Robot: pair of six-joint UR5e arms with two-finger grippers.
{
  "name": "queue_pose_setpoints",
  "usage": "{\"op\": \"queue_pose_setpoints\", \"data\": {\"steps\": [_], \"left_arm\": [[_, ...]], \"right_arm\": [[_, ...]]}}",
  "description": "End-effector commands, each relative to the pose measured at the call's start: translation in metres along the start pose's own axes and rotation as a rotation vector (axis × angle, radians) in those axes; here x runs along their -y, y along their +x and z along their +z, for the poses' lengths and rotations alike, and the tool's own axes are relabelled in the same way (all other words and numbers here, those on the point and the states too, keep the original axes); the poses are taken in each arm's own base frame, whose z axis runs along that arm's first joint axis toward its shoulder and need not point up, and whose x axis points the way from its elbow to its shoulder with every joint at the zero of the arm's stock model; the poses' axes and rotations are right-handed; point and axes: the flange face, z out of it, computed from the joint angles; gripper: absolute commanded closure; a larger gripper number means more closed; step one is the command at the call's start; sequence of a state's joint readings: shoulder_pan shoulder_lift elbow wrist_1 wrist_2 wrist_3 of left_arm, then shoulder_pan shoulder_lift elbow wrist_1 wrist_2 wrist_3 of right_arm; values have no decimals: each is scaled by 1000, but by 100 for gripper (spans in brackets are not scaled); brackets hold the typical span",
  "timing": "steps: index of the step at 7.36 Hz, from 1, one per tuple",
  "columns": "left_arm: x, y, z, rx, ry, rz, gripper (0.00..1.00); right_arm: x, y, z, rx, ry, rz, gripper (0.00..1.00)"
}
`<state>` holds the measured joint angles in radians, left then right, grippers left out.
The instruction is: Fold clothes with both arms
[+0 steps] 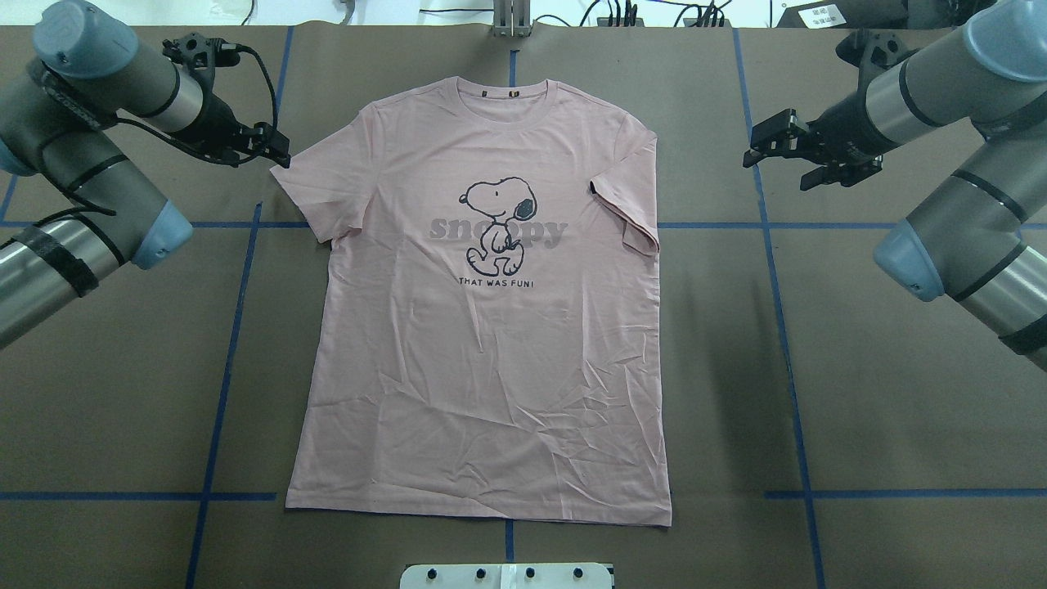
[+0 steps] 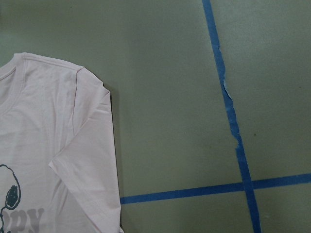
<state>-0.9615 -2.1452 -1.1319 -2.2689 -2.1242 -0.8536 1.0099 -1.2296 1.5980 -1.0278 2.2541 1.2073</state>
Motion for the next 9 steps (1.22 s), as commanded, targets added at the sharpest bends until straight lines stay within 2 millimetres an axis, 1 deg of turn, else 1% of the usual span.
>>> {"op": "queue_pose_setpoints", "data": {"steps": [1,2,3,4,5,7,8,9], "left_arm": [[-1,8,27,51,39,-4,33],[0,6,29,57,38,-7,38],[-1,3,31,59,36,-9,40],[-1,3,32,60,35,-9,56],[-1,4,31,58,35,-9,100],[10,24,24,36,47,-3,100],[13,35,17,21,54,4,100],[18,60,-3,-21,78,-26,100]], "right_arm": [[0,-2,-1,3,1,-3,0],[0,-3,-1,4,2,-4,0],[-1,-3,-2,5,2,-5,0],[-1,-3,-2,5,4,-5,0],[-1,-3,-2,4,5,-3,0],[-1,-3,-1,3,7,-4,0],[-1,-3,-1,2,8,-3,0],[-1,-3,-1,2,9,-3,0]]}}
